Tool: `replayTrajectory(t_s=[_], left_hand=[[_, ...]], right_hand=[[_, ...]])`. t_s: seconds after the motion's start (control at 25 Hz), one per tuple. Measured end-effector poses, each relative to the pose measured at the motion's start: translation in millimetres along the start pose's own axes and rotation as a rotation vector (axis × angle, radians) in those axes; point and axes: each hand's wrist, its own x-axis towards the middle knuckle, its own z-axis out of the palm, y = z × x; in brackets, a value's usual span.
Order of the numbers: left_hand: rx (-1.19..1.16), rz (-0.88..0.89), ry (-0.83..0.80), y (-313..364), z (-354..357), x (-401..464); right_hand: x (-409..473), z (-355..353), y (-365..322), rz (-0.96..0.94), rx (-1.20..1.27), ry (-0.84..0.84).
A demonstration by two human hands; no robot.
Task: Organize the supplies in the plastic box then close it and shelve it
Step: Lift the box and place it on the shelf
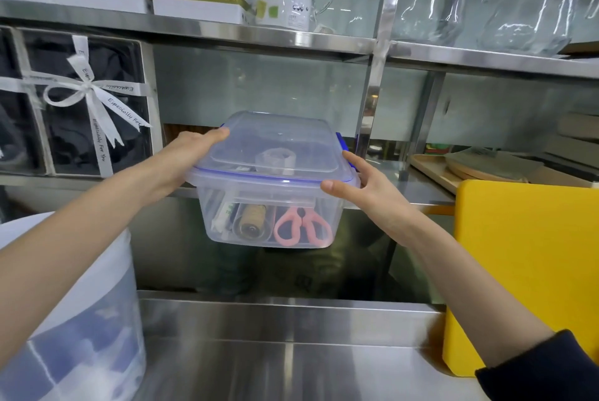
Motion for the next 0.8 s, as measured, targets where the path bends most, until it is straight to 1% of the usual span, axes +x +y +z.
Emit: replayTrajectory(t_s=[0.2, 0.28, 0.4, 0.6, 0.72, 0.8], left_hand=[[0.216, 0.178, -0.108, -0.7, -4.2, -37.5], [0.281, 0.231, -0.141, -2.9, -1.7, -39.4], [0.296, 0.276, -0.029, -8.7, 2.1, -30.8], [0.254, 0.311, 0.02, -11.4, 9.6, -16.1], [0.264, 0.348, -0.002, -8.2, 16.2, -1.8], [0.286, 0.321, 0.002, -6.1, 18.3, 9.0]], right_hand=[[-4.3, -0.5, -0.7, 0.005, 0.034, 0.056], [-5.0, -0.2, -1.9, 0.003, 0.03, 0.06], [-3.3, 2.2, -4.6, 0.011, 0.006, 0.054], [10.5, 3.8, -1.2, 0.015, -0.035, 0.139], [24.8, 1.7, 2.6, 0.039, -0.045, 0.152], [35.6, -0.4, 5.0, 0.04, -0.061, 0.163]])
